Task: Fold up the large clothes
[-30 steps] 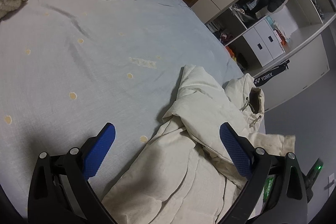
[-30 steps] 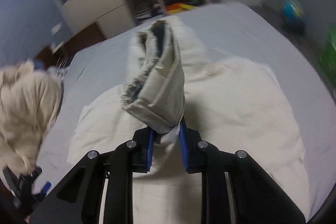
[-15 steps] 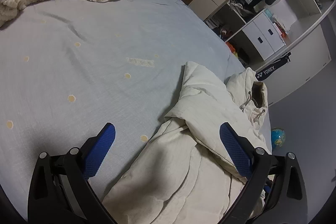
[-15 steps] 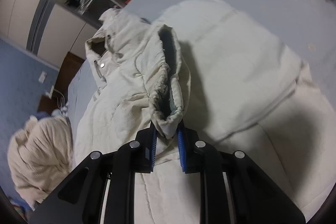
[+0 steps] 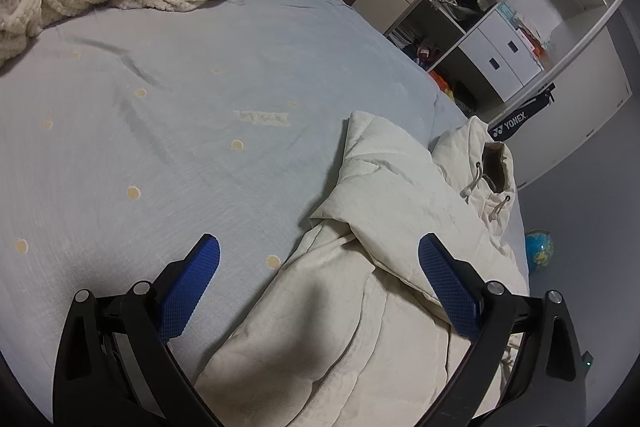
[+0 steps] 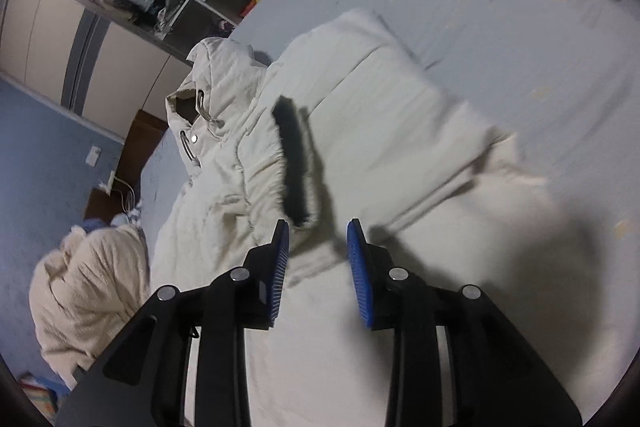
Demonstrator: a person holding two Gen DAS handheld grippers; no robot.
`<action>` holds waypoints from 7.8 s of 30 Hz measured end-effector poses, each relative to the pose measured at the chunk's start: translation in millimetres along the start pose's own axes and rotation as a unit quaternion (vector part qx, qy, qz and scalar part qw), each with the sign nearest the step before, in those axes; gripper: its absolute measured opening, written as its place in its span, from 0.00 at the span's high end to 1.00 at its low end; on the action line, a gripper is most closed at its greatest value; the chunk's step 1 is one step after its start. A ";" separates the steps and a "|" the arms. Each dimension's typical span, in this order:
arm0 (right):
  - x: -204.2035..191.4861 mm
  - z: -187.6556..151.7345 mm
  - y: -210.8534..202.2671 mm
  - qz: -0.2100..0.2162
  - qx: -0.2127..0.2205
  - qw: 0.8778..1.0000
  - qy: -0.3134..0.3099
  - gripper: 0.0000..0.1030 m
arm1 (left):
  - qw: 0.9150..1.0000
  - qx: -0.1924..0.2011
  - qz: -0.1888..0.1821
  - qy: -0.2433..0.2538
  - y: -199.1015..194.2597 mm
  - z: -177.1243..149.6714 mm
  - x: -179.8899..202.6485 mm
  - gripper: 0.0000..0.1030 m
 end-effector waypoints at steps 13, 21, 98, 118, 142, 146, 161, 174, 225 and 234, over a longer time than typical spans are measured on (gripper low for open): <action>9.4 -25.9 -54.5 -0.008 0.010 0.993 -0.113 0.44 | 0.993 -0.043 0.005 0.105 3.6 -21.5 36.3 0.07; -27.2 -31.1 -57.7 0.004 0.006 0.983 -0.181 0.43 | 0.976 -0.080 -0.007 0.200 17.9 -30.3 91.8 0.07; -273.5 255.8 280.4 0.058 -0.015 0.939 -0.339 0.86 | 0.965 -0.015 -0.039 0.258 185.4 -4.9 134.2 0.06; -262.6 45.1 77.2 0.019 0.059 0.800 -0.597 0.87 | 0.969 0.016 -0.071 0.238 158.5 21.8 131.9 0.06; -205.7 2.2 59.3 -0.012 0.064 0.786 -0.615 0.86 | 0.838 -0.035 -0.153 0.523 153.0 62.2 324.2 0.87; -201.0 9.2 54.9 -0.025 0.075 0.795 -0.602 0.86 | 0.844 -0.035 -0.184 0.502 133.7 55.8 318.9 0.89; -171.3 2.5 23.7 -0.078 0.124 0.795 -0.588 0.86 | 0.859 -0.086 -0.142 0.484 106.1 -30.3 198.2 0.91; -147.4 -25.8 -7.2 -0.154 0.181 0.758 -0.608 0.40 | 0.866 -0.082 -0.144 0.472 83.7 -21.9 187.3 0.30; -179.2 5.4 -19.0 0.074 -0.002 0.989 -0.126 0.49 | 0.940 -0.210 -0.178 0.201 112.6 -21.2 216.8 0.77; -201.4 -23.2 23.3 0.085 -0.080 0.971 -0.207 0.94 | 0.938 -0.206 -0.186 0.208 104.2 -23.0 216.3 0.77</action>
Point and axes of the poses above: each gripper's, at about its wrist camera, not at the fingertips, and y roughly the way its jaws point, x to its right, z to its top, the point moved 9 cm from there along y, roughly the way its jaws point, and after that the axes turned 3 degrees about -z, right-handed, at the moved point
